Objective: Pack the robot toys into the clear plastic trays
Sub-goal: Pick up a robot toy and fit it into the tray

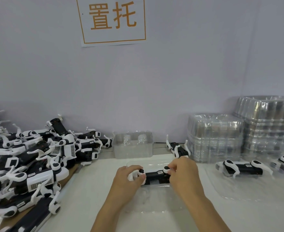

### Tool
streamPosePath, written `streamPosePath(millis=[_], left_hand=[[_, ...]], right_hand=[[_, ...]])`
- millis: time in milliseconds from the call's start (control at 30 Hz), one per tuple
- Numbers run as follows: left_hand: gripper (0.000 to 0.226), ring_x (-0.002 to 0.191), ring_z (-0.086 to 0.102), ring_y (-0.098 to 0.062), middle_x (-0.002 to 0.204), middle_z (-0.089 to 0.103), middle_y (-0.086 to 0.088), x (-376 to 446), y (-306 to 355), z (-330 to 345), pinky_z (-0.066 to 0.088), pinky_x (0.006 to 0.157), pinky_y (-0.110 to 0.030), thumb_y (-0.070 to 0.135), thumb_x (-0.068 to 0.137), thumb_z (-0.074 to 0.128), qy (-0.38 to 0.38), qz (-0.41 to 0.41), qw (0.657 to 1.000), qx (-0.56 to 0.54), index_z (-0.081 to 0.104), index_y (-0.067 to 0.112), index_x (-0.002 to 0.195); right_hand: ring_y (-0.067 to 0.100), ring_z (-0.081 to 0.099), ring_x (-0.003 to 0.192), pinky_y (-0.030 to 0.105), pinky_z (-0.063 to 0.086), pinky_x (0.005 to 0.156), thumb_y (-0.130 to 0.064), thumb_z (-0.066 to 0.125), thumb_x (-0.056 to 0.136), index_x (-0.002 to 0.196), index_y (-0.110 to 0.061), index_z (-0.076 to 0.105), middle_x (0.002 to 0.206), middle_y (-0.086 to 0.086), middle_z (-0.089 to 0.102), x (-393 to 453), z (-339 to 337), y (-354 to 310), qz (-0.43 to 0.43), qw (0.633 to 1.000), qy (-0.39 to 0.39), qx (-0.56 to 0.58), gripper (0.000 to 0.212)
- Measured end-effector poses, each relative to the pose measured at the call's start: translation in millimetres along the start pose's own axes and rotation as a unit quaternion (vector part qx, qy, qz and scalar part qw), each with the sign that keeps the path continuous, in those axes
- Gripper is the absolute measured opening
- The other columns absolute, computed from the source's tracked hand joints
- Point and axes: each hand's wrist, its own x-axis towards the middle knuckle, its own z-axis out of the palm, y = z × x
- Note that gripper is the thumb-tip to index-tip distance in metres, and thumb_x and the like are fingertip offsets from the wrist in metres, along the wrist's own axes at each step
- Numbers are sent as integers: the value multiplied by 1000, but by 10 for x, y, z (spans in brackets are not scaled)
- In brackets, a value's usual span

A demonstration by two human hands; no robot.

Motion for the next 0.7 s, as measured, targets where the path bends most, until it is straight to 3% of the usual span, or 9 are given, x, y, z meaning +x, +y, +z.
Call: streamPosePath(millis=[67, 133, 200, 267, 367, 500, 567, 633, 700], left_hand=[[18, 103, 46, 6, 118, 53, 9, 0, -7, 36, 35, 81, -10, 26, 92, 67, 19, -6, 1000, -7, 64, 44, 93], [16, 107, 46, -2, 123, 53, 8, 1, -21, 74, 33, 87, -16, 28, 94, 64, 35, -17, 999, -9, 63, 41, 103], [25, 110, 45, -8, 126, 50, 7, 11, -34, 95, 32, 91, -20, 31, 95, 62, 40, -29, 999, -3, 57, 38, 119], [37, 112, 43, -11, 125, 45, 7, 22, -41, 98, 31, 92, -22, 33, 97, 60, 44, -40, 998, -1, 47, 35, 132], [40, 112, 41, -10, 123, 42, 8, 31, -54, 103, 31, 93, -24, 33, 100, 52, 52, -46, 997, -18, 41, 34, 138], [36, 128, 47, -13, 139, 48, 5, 34, -63, 107, 37, 108, -31, 30, 104, 44, 53, -29, 997, -58, 44, 33, 140], [34, 128, 44, -3, 142, 46, 7, 20, -50, 100, 36, 103, -18, 28, 105, 41, 54, -16, 996, -74, 47, 33, 138], [30, 119, 44, 14, 140, 46, 11, 1, -32, 92, 35, 86, 0, 27, 106, 39, 51, -4, 995, -81, 51, 36, 131], [26, 119, 39, 20, 142, 44, 11, -6, -30, 84, 31, 82, 6, 26, 106, 40, 45, 11, 996, -73, 53, 42, 123]], right_hand=[[21, 61, 93, 29, 49, 81, -10, 63, 91, 92, -19, 76, 92, -5, 60, 15, -2, -9, 4, 1000, -7, -24, 16], [13, 56, 75, 23, 42, 61, -14, 63, 90, 75, -29, 67, 81, -9, 54, 32, -36, 10, 4, 998, -27, -61, 22], [12, 52, 69, 22, 36, 56, -18, 61, 90, 67, -29, 58, 78, -7, 53, 30, -58, 11, -12, 994, -31, -103, 26], [17, 55, 96, 28, 42, 75, -28, 55, 95, 95, -34, 67, 102, -6, 59, -8, -51, -11, -54, 988, -15, -142, 13], [14, 43, 121, 36, 33, 98, -42, 41, 100, 134, -39, 51, 130, -12, 50, -67, 32, -78, -113, 985, -6, -127, 35], [14, 39, 130, 38, 27, 104, -55, 32, 99, 140, -45, 41, 145, -13, 41, -174, 202, -244, -190, 972, -95, -102, 43], [19, 41, 130, 40, 25, 103, -58, 24, 99, 136, -45, 43, 148, -9, 40, -213, 277, -260, -194, 963, -114, -146, 43], [21, 42, 130, 40, 24, 102, -58, 19, 99, 129, -44, 49, 147, -5, 44, -224, 287, -261, -189, 961, -113, -166, 44], [21, 40, 133, 41, 23, 105, -57, 18, 100, 125, -45, 53, 148, -3, 43, -197, 271, -254, -179, 963, -127, -155, 44]])
